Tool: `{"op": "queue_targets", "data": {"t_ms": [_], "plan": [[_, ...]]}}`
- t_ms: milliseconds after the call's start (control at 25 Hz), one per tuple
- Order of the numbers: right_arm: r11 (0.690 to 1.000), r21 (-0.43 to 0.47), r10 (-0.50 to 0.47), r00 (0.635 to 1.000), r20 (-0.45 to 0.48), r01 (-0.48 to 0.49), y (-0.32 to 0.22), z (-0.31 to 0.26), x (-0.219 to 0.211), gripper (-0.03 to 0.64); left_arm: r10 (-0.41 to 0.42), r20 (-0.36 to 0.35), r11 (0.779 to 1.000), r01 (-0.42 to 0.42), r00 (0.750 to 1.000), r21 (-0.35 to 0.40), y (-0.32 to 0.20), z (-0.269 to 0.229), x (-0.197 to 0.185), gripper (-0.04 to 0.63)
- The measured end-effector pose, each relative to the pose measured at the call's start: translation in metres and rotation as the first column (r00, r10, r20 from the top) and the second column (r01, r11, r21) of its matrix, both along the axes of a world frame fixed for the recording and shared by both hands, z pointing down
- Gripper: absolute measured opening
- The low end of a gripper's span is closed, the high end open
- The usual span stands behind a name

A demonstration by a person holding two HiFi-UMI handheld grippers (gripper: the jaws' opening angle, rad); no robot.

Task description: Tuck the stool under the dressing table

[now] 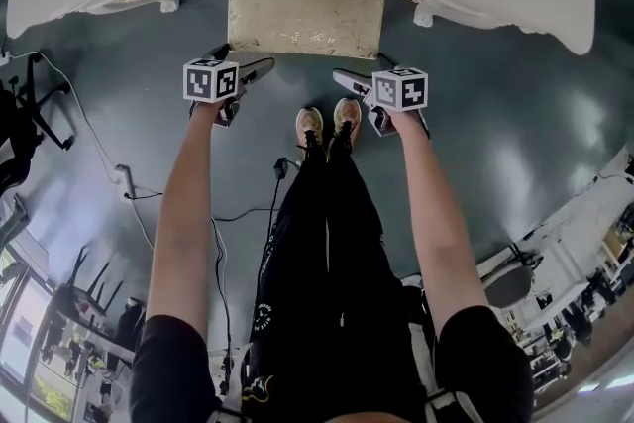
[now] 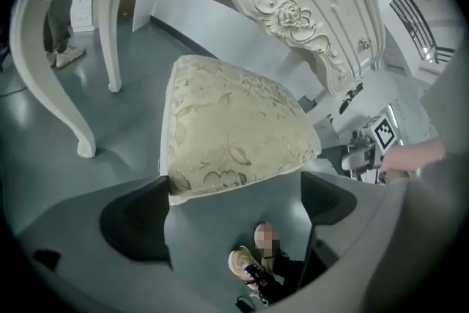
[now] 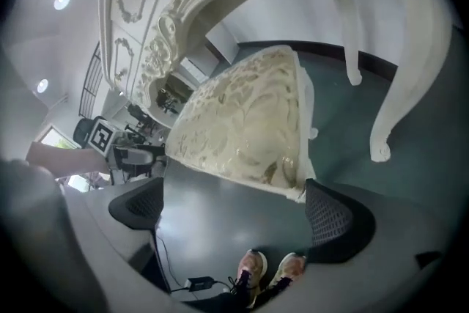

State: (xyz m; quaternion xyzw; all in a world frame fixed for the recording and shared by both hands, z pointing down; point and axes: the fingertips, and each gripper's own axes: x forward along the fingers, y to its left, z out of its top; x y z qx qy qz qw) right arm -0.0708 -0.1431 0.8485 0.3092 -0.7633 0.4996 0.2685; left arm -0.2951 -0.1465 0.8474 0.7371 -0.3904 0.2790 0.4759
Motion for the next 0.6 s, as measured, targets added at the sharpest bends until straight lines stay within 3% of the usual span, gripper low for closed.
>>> {"op": "queue_targets", "data": {"t_ms": [160,240,360,480,600], "plan": [[0.996,0.015,0.093,0.992,-0.083,-0.092,0.004,0.012,-0.002,0.601,-0.061,0.040,0.998,0.060,0.997,0.011,0.008,0.006,0.003,0.546],[0.995,-0.016,0.101,0.988,-0.113,-0.103,0.010,0.017,-0.003,0.601,-0.062,0.053,0.998,0.063,0.997,-0.022,0.018,0.012,0.004,0.546],[0.998,-0.050,0.041,0.991,-0.131,-0.048,0.032,0.025,-0.016,0.601,-0.002,0.068,0.998,0.006,0.998,-0.068,0.040,0.022,0.013,0.546],[0.999,-0.033,0.027,0.993,-0.119,-0.031,0.026,0.025,-0.030,0.601,0.028,0.043,0.999,-0.026,0.999,-0.035,0.032,0.024,0.029,0.546],[0.994,-0.089,0.053,0.992,-0.113,-0.063,0.016,0.028,-0.038,0.601,0.044,0.024,0.999,-0.043,0.999,-0.033,0.021,0.024,0.038,0.546]]}}
